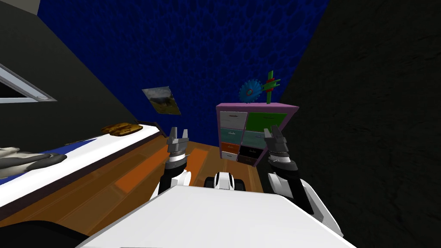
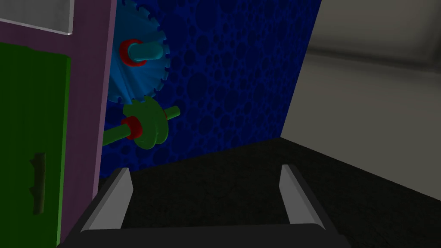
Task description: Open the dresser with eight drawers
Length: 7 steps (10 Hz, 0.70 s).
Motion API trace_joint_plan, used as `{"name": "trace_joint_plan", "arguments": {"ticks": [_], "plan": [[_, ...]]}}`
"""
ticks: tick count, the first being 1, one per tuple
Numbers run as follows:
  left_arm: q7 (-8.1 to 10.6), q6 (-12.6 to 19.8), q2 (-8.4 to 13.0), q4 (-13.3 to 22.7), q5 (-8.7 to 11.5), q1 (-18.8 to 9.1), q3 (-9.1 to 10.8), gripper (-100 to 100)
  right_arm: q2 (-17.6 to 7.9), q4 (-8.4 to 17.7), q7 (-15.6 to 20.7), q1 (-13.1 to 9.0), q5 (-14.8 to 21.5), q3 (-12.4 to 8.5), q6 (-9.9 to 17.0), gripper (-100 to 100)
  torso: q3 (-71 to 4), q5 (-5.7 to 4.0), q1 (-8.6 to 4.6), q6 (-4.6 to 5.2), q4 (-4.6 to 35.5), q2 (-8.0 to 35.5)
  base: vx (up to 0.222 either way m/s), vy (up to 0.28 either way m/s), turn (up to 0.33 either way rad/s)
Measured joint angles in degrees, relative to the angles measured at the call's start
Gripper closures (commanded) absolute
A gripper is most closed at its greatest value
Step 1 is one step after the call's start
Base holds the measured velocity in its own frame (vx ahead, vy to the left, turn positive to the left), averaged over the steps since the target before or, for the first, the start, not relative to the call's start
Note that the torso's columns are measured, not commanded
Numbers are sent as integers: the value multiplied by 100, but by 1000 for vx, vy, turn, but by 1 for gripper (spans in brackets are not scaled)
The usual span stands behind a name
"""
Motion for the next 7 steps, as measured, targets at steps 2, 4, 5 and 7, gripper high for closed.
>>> {"name": "trace_joint_plan", "arguments": {"ticks": [2,4,5,7], "plan": [[0,0,0,0,0,0,0,0,-280,40,191,9,195,-103,13,-100,2,0,1,0,1,4,58,86,-42],[0,0,0,0,0,0,0,0,-494,60,414,-7,428,-241,71,-100,4,-2,-7,0,2,6,77,88,-44],[0,0,0,0,0,0,0,0,-570,75,543,-3,562,-311,87,-100,0,-1,-1,0,0,0,80,109,-57],[0,0,0,0,0,0,0,0,-684,110,835,-21,861,-453,137,-100,5,-1,-2,0,3,9,73,109,-56]]}}
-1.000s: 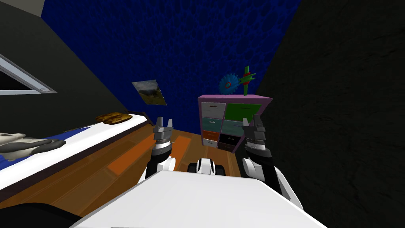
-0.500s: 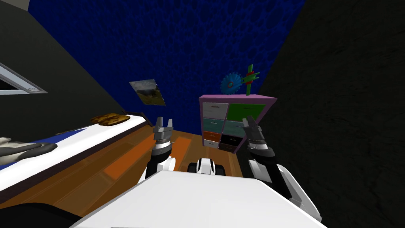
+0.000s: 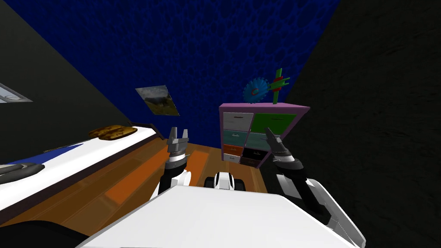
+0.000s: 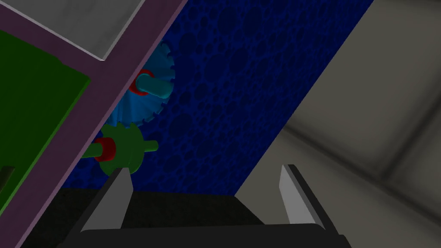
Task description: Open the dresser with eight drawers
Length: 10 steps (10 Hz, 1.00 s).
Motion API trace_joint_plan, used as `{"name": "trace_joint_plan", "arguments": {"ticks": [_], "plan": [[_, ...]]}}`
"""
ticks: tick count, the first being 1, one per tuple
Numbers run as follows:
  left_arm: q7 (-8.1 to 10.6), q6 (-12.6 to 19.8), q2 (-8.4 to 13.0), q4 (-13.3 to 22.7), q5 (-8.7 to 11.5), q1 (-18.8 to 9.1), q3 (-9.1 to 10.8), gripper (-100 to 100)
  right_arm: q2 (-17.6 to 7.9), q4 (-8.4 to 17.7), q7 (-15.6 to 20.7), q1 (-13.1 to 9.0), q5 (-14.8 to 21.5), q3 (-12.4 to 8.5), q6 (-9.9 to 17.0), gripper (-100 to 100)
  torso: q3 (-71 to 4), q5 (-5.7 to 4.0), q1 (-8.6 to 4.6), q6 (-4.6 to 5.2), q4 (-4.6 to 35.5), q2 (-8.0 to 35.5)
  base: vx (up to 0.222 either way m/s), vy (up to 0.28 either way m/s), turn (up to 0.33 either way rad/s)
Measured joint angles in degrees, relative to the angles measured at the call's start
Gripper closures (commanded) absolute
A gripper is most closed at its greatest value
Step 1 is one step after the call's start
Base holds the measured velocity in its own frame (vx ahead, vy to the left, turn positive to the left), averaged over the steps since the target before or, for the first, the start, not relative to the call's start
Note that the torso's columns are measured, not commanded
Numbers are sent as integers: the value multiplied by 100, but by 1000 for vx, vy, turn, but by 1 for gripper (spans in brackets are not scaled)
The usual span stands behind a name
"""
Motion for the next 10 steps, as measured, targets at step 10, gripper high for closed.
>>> {"name": "trace_joint_plan", "arguments": {"ticks": [10], "plan": [[0,0,0,0,0,-1,0,0,-348,163,1552,-28,1603,-882,266,-100,5,-2,-10,-1,2,9,77,121,-55]]}}
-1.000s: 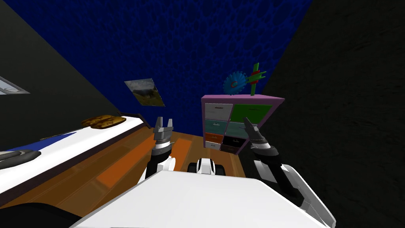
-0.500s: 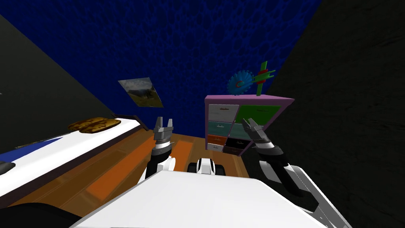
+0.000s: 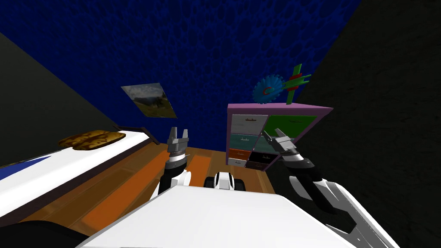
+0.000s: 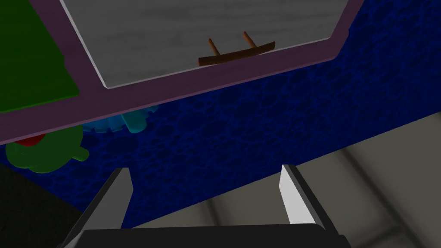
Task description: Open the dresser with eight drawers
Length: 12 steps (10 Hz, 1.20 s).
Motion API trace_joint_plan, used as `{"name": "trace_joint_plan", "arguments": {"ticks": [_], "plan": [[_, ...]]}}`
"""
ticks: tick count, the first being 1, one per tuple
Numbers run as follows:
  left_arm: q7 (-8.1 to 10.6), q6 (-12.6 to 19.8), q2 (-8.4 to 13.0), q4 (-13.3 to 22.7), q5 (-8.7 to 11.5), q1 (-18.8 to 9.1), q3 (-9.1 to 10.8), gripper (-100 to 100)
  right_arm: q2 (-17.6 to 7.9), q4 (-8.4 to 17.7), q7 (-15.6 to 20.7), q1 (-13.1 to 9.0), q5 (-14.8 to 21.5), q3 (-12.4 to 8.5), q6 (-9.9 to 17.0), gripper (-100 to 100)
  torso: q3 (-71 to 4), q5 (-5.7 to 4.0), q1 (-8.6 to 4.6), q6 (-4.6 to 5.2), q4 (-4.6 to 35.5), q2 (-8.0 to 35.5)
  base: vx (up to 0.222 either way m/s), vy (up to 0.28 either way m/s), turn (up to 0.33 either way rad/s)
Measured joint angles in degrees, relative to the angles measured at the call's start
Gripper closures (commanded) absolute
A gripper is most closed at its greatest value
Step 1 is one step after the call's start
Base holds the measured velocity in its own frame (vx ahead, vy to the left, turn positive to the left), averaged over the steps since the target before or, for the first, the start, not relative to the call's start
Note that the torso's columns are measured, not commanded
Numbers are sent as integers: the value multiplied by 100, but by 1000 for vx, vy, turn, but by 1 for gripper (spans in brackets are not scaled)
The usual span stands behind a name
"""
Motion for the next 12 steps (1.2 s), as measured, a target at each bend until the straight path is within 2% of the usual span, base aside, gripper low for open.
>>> {"name": "trace_joint_plan", "arguments": {"ticks": [5,12], "plan": [[0,0,0,0,0,0,0,0,-273,155,663,-25,673,-347,121,-100,-3,1,9,1,-1,-5,64,108,-54],[0,0,0,0,0,0,0,0,-874,422,1681,-51,1710,-903,334,-100,-11,5,21,0,-5,-19,65,115,-51]]}}
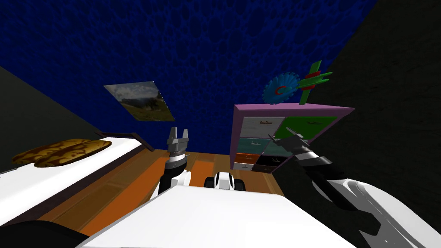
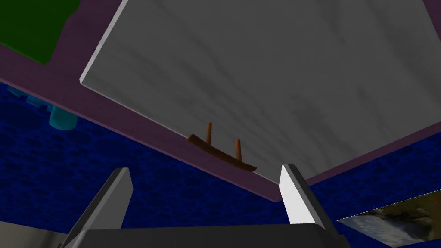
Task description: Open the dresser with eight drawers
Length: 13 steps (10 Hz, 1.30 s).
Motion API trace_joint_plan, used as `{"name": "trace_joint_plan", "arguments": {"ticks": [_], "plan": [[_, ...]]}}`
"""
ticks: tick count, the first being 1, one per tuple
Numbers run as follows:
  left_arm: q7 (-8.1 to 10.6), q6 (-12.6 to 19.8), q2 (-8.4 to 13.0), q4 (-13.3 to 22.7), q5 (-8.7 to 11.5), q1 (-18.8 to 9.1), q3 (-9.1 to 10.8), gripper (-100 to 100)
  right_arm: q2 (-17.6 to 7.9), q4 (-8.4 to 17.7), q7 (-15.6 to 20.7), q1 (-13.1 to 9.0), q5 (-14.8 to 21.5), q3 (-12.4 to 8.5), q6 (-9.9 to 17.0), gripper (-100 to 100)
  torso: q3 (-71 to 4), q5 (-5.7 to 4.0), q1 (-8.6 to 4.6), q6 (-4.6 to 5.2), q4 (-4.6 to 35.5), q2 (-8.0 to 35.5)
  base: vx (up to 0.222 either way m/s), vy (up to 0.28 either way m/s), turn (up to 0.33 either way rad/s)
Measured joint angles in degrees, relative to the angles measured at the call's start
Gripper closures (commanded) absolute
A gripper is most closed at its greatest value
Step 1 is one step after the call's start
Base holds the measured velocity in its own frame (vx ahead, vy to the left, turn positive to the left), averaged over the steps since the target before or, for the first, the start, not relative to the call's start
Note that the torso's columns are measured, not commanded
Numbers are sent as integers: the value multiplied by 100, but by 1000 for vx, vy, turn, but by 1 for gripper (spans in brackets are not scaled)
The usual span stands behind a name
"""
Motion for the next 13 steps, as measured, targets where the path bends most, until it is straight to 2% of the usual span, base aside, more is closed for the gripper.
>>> {"name": "trace_joint_plan", "arguments": {"ticks": [2,4,6,9,10,11,12,13], "plan": [[0,0,0,0,0,0,0,0,-266,127,278,-71,321,-154,99,-100,7,-5,-16,1,3,10,63,125,-55],[0,0,0,0,0,0,0,0,-400,185,611,-57,594,-300,111,-100,10,-7,-23,1,5,15,53,99,-46],[0,0,1,0,0,0,1,0,-620,235,813,-72,834,-418,182,-100,4,-6,-18,0,2,6,54,84,-33],[0,0,1,0,0,-1,1,0,-816,323,1177,-89,1122,-608,180,-100,8,-4,-13,1,4,12,30,66,-30],[0,0,1,0,0,-1,1,0,-822,325,1202,-88,1131,-616,179,-100,10,-7,-26,0,4,15,82,28,-7],[0,0,1,0,0,0,1,0,-932,288,1106,-51,1130,-649,219,-100,-2,-7,-24,0,0,-5,52,16,-4],[0,0,1,0,0,-1,1,0,-946,282,1076,-47,1130,-655,233,100,2,-8,-23,0,0,4,7,3,2],[0,0,1,0,0,-1,1,0,-944,283,1079,-48,1130,-654,231,100,12,-7,-20,1,5,19,-99,13,-88]]}}
